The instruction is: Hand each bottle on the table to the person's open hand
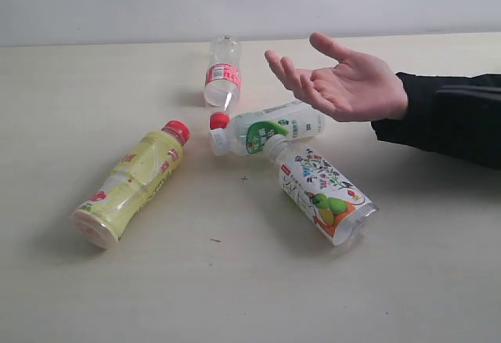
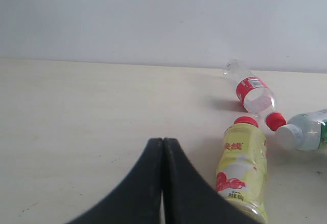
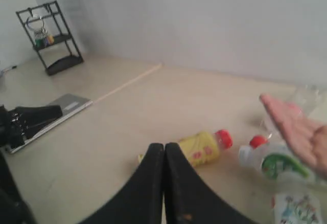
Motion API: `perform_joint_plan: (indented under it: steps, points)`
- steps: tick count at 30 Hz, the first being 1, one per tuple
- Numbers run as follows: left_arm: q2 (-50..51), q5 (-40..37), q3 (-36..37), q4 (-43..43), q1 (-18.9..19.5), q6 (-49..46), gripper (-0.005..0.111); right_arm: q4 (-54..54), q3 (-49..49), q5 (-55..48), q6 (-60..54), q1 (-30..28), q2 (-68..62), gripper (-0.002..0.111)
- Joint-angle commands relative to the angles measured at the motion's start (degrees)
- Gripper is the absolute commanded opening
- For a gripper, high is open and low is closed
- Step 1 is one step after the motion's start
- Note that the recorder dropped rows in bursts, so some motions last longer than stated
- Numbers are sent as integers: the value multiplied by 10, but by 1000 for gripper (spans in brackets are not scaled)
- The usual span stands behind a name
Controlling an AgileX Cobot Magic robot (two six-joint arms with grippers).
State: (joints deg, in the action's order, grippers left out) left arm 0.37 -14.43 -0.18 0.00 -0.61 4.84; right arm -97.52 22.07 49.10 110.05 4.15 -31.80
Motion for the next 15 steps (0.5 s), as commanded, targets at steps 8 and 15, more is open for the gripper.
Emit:
perform_joint_plan:
  steps: [8, 15]
  points:
    - [-4, 4, 2, -6, 1, -1, 0, -24, 44, 15, -54, 61, -182, 0]
    - [-4, 4, 2, -6, 1, -1, 0, -24, 56, -260, -335, 131, -182, 0]
